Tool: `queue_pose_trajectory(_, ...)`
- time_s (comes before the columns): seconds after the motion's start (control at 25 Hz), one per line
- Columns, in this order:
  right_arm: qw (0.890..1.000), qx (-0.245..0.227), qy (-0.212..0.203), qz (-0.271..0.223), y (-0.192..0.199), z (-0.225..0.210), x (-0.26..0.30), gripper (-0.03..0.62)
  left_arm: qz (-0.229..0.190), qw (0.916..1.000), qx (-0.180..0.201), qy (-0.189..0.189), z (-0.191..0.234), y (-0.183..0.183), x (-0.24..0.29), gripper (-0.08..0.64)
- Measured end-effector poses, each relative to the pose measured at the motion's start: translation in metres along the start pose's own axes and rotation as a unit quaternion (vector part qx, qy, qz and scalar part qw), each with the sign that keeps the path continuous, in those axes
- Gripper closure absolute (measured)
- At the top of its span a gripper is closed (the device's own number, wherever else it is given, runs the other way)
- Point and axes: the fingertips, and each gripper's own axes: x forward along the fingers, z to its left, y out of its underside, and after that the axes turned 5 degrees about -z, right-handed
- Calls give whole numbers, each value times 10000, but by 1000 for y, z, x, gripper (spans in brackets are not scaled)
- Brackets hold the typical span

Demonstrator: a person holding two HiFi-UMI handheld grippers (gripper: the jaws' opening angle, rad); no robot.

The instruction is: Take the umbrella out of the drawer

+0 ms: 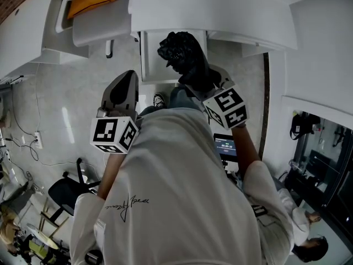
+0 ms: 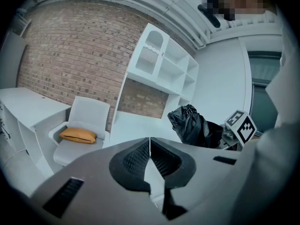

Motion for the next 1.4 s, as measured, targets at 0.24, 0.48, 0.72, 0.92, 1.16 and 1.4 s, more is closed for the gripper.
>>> queue_pose_trajectory(0.24, 9989, 281, 228, -281, -2, -6, -12, 345, 27, 10000, 15, 76, -5, 3, -2, 541)
queue_pose_trajectory(0.48, 9952, 706, 396, -557, -9, -12, -25, 345, 48, 9999, 3, 140, -9, 3, -2, 541)
queue_pose_trajectory(0.72, 9876, 1129, 578, -923, -11, -19, -48, 345, 4, 9998, -27, 191, -17, 2, -4, 541)
queue_pose_trajectory(0.92, 9785, 1298, 889, -1335, -16, -26, -67, 345, 28, 9998, -59, 192, -19, 2, -8, 541)
queue_pose_trajectory(1.16, 9672, 1594, 1091, -1650, -15, -36, -87, 345, 3, 9998, -97, 193, -19, 0, -10, 541)
queue_pose_trajectory(1.4, 9570, 1796, 1222, -1922, -14, -40, -108, 345, -50, 9996, -74, 266, -25, -5, -10, 541)
